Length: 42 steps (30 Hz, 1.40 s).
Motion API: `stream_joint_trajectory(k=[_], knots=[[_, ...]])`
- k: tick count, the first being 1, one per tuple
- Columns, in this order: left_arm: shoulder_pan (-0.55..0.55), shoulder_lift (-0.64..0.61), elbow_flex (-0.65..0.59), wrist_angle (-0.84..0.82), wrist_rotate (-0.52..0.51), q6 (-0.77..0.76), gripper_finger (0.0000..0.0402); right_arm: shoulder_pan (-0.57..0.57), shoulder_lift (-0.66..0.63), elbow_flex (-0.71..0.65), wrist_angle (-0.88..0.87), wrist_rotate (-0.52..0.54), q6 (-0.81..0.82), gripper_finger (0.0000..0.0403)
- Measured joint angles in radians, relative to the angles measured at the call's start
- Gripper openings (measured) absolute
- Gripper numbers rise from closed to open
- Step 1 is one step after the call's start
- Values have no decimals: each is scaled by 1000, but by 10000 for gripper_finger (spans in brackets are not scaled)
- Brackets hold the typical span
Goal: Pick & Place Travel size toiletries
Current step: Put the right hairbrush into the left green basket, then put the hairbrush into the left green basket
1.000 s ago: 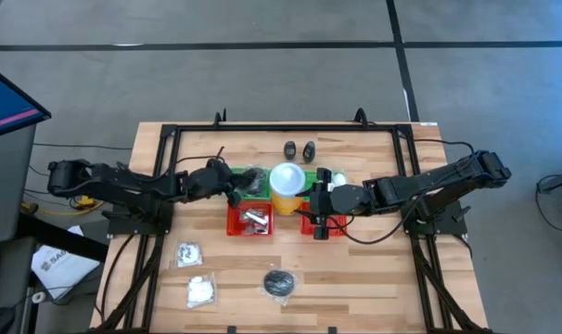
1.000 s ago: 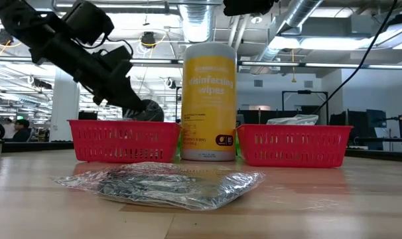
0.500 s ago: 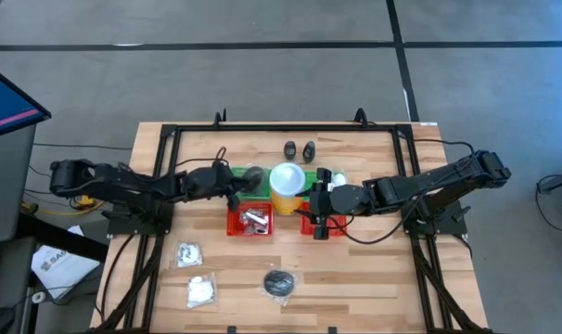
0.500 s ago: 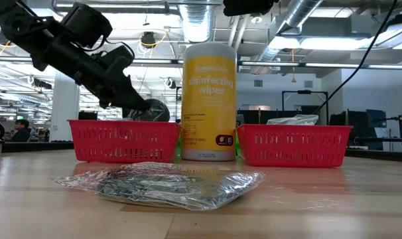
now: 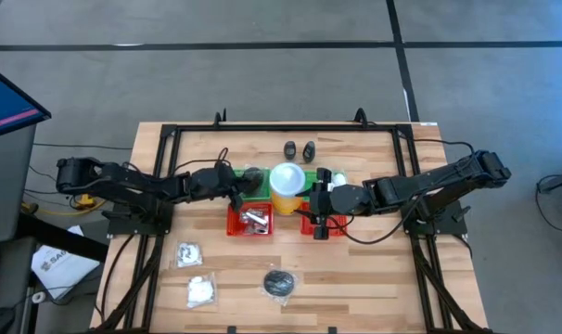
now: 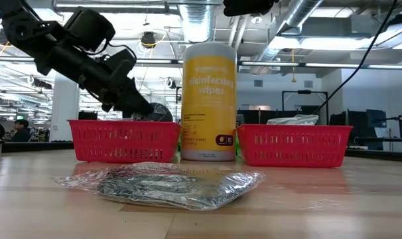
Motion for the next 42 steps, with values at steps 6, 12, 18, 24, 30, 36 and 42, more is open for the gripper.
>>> stream_joint_trajectory(k=[6,12,18,24,30,36,42], knots=[[0,3,0,0,-1,0,92,0,0,0,0,0,0,175],[0,3,0,-2,-60,0,138,0,0,0,-1,0,0,175],[0,-9,1,2,-81,0,203,0,0,0,-8,0,0,175],[-1,-9,1,-2,-83,1,237,1,0,0,-18,0,9,175],[-8,-41,1,-4,-77,2,234,3,0,0,-35,-11,20,175],[-46,-118,1,-3,-26,2,225,21,0,0,-62,-19,71,175],[-142,-160,1,-2,-14,2,220,46,22,0,-86,-126,140,175]])
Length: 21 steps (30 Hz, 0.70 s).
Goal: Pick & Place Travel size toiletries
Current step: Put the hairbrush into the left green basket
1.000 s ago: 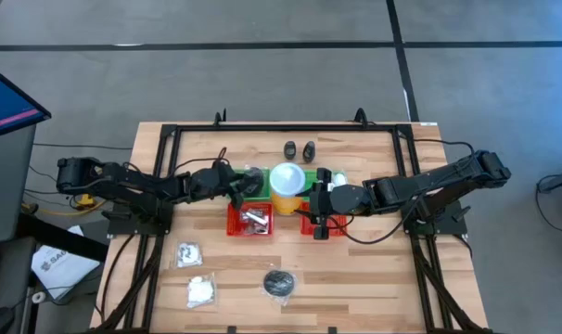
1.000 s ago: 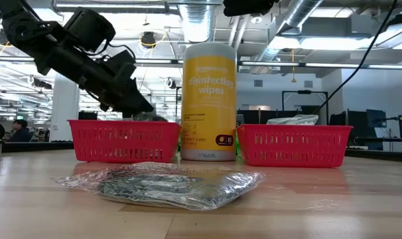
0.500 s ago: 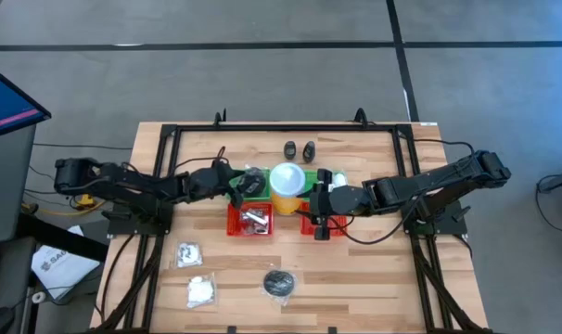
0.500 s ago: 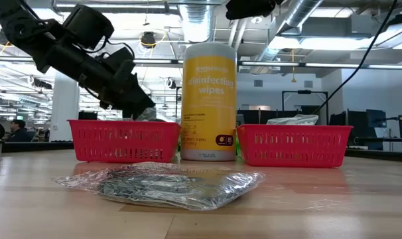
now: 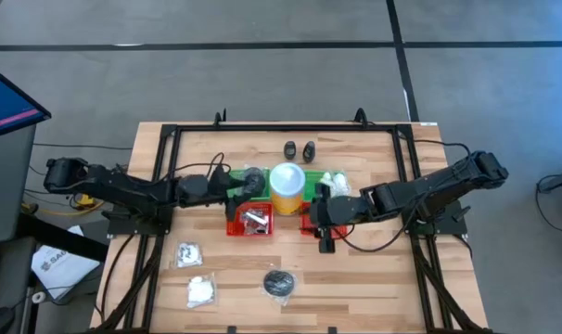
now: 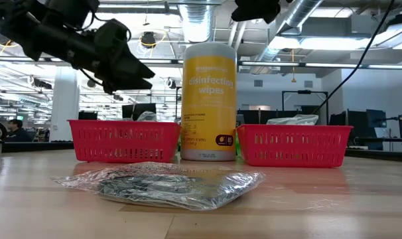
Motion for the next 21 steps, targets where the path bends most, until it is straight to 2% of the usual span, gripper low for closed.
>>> stream_joint_trajectory(k=[4,13,21], knots=[[-76,1,0,1,0,-2,218,22,54,0,4,-65,16,175],[-209,5,0,2,-1,-29,215,83,198,0,35,-69,117,175],[-264,5,0,9,-4,-75,213,149,292,0,61,-69,225,175]])
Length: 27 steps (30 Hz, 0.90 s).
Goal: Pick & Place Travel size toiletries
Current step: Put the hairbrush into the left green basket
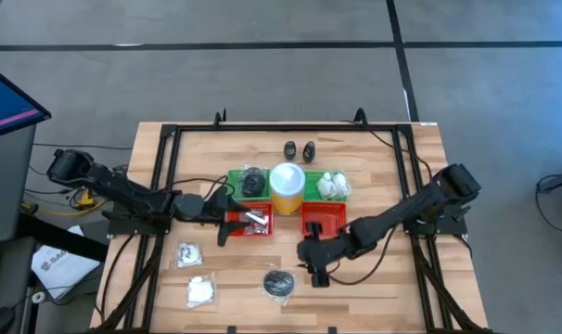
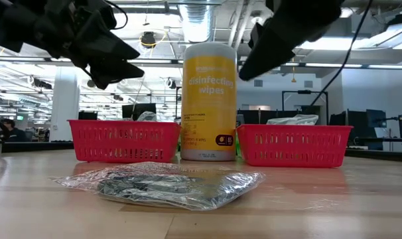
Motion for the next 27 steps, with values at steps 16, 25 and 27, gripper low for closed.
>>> stream_joint_trajectory(k=[16,25,27], knots=[[-62,0,0,57,-1,-42,207,67,127,2,110,1,155,175],[-96,0,0,73,-1,-59,207,85,172,-3,142,4,231,175],[-102,0,0,77,-1,-59,207,87,182,5,175,5,256,175]])
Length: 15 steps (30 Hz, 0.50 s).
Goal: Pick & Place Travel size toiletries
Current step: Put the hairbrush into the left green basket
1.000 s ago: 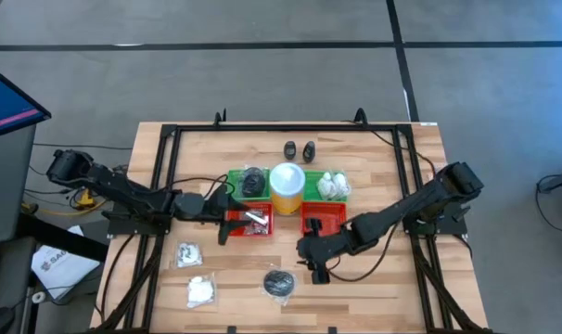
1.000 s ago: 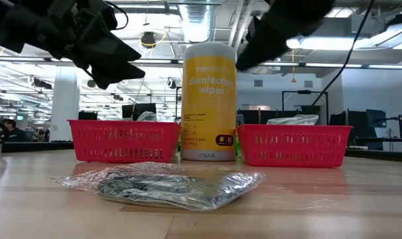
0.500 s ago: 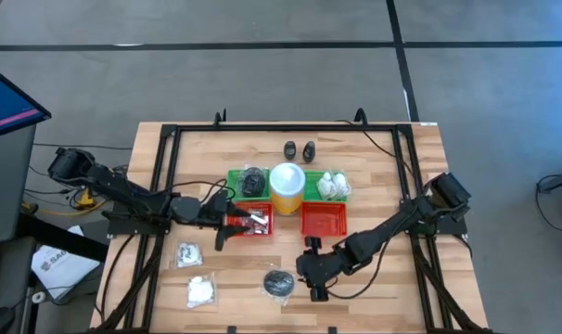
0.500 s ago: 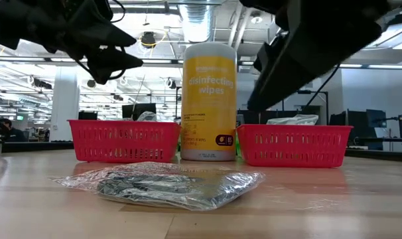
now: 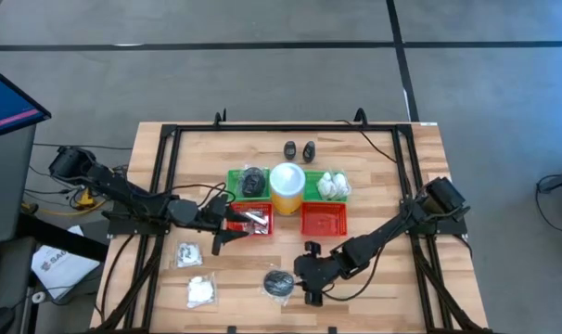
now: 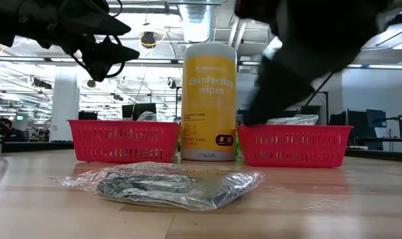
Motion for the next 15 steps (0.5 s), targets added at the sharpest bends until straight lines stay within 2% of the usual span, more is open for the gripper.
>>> stream_joint_trajectory(k=[9,15], knots=[[-5,0,0,12,-1,0,204,-1,68,-3,20,-3,69,175],[-5,0,0,12,-1,0,200,-1,66,-4,13,-4,96,175]])
